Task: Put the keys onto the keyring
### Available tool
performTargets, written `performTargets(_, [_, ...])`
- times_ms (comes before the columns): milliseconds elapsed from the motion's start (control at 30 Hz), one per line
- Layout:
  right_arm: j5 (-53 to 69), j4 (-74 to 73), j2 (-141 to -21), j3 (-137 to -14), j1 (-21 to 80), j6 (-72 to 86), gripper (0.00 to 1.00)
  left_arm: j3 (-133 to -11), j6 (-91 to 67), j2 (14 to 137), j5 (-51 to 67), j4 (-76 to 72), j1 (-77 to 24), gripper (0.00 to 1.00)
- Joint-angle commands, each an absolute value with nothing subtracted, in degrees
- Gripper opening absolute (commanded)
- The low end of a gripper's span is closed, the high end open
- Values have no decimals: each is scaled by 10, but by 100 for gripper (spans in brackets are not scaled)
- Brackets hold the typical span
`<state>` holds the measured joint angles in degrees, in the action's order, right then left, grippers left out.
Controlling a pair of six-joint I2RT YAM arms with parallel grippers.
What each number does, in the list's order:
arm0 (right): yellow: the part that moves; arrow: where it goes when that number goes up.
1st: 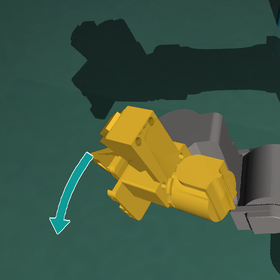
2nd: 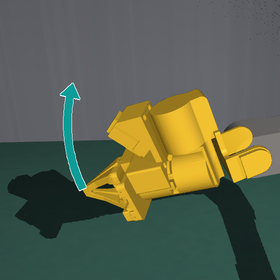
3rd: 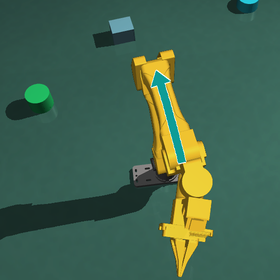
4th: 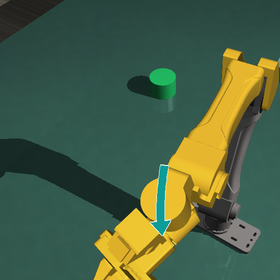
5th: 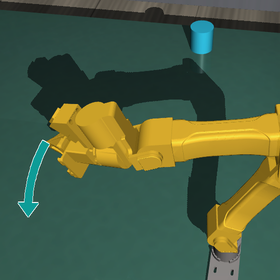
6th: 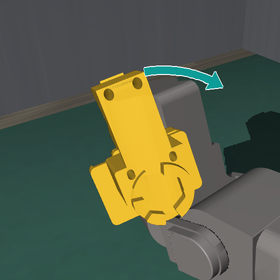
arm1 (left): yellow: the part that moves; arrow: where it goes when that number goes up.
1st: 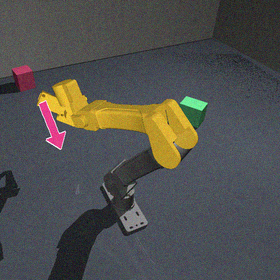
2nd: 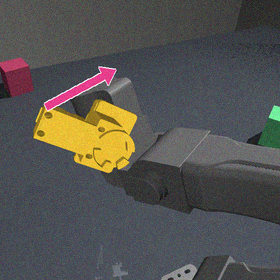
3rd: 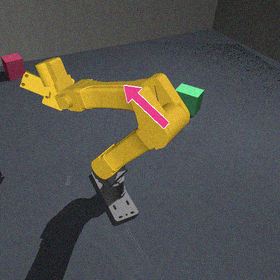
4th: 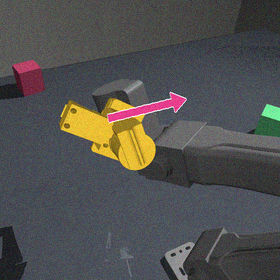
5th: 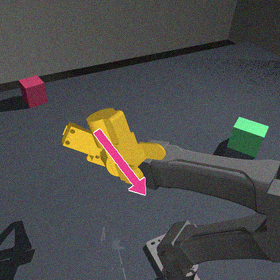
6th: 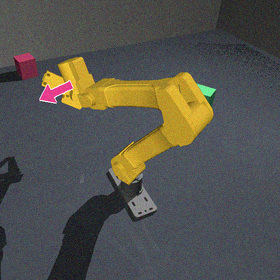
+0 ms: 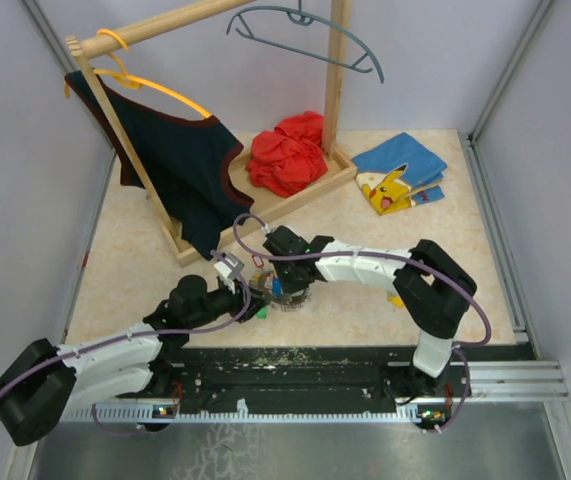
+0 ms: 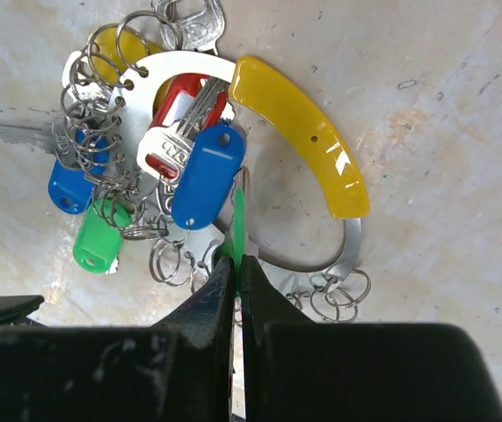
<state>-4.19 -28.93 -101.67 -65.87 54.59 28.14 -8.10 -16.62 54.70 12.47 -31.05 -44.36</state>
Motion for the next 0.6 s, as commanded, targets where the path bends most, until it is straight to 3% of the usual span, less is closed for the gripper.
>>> performTargets(0, [-70, -249, -971, -650, 554, 274, 0, -77, -174, 559, 140, -345, -446, 42])
performTargets(200, [-89, -211, -952, -633, 554, 243, 0, -83, -175, 577, 151, -358, -446, 42])
performTargets(567, [-68, -57, -815, -575, 557, 170, 0, -92, -192, 589, 144, -416, -446, 42])
